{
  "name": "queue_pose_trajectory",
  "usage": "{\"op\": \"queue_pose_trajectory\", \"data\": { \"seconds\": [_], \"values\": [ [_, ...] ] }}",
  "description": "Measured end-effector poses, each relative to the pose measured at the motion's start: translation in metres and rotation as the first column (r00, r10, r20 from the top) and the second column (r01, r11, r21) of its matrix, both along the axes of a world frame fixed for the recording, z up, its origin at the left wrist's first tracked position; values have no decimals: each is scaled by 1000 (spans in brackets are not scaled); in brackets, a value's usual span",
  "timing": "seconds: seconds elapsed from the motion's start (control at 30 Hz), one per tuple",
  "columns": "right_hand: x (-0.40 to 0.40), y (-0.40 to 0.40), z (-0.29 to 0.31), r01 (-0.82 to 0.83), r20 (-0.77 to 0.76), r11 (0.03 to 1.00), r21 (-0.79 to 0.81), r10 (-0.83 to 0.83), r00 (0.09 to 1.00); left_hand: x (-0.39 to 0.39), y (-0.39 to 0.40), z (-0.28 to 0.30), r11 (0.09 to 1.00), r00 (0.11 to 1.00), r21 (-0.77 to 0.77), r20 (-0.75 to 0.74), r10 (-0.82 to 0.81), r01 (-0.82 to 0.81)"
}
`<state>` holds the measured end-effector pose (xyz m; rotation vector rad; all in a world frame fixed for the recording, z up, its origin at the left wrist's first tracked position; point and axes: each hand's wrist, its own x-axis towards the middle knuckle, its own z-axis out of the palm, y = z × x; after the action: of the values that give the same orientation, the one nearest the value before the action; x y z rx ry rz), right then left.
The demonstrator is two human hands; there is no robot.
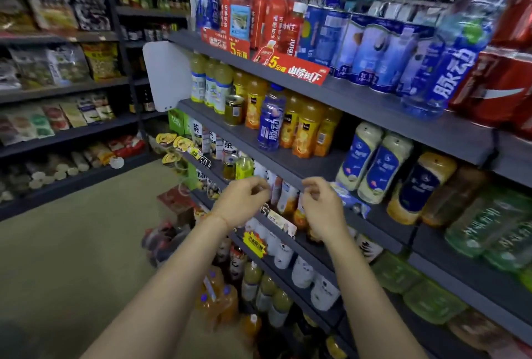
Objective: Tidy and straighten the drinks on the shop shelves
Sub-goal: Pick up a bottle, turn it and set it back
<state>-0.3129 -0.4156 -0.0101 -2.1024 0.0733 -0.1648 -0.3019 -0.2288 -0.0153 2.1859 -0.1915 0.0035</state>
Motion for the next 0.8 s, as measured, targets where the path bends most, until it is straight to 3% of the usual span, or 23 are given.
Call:
{"op": "queue_pose_trajectory", "data": {
  "seconds": [0.27, 0.4, 0.6, 0.8],
  "values": [
    [158, 42, 5, -68, -65, 989, 133, 77, 995, 152, 22, 9, 995, 995, 26, 11, 95, -95],
    [213, 53, 2, -79, -30, 984, 162, 85, 996, 203, 19, 9, 981, 991, -144, 1, 134, -133],
    [238, 63, -15, -14, 37, 986, 167, 8, 999, 249, 11, -3, 885, 997, -466, -66, -28, -6],
    [216, 87, -14, 30, 102, 986, 166, -48, 994, 259, 31, -6, 891, 995, -444, 64, -80, 100]
  ]
}}
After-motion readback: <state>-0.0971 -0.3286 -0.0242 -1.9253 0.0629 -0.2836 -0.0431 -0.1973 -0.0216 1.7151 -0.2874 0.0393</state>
